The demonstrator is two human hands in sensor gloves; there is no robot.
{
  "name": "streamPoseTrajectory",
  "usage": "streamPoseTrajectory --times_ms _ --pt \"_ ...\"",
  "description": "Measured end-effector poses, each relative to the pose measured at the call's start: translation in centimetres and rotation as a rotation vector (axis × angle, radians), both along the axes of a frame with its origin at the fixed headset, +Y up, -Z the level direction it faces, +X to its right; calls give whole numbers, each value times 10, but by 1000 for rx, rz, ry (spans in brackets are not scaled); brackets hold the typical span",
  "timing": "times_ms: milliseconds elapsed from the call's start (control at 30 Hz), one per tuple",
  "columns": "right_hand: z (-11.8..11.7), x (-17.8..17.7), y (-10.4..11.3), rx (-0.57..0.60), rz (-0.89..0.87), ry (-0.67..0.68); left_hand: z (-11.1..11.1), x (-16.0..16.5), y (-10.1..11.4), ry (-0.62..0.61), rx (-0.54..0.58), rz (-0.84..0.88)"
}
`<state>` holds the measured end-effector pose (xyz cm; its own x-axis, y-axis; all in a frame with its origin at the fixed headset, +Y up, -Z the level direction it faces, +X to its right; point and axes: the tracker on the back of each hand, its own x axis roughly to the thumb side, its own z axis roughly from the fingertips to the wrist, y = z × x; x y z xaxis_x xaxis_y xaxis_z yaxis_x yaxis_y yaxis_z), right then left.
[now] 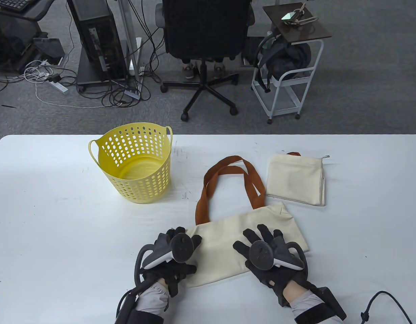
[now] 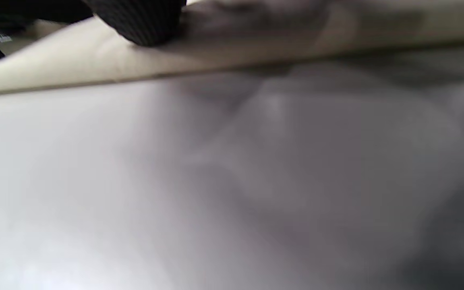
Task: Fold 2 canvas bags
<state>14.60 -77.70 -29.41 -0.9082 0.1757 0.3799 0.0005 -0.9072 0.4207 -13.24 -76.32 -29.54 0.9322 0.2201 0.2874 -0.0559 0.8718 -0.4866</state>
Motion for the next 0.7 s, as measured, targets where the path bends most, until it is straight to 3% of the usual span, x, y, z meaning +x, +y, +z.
streamPoseTrajectory --times_ms 100,367,500,700 --pt "-9 18 -3 -96 -65 -97 0 0 -1 -2 -6 4" --pt "-18 74 -2 -123 -165 -410 0 -1 -3 -2 -50 18" --pt "-13 72 11 -52 -138 -405 0 1 0 -37 -58 2" --pt "-4 56 31 -66 -45 -387 0 -2 12 -36 -18 84"
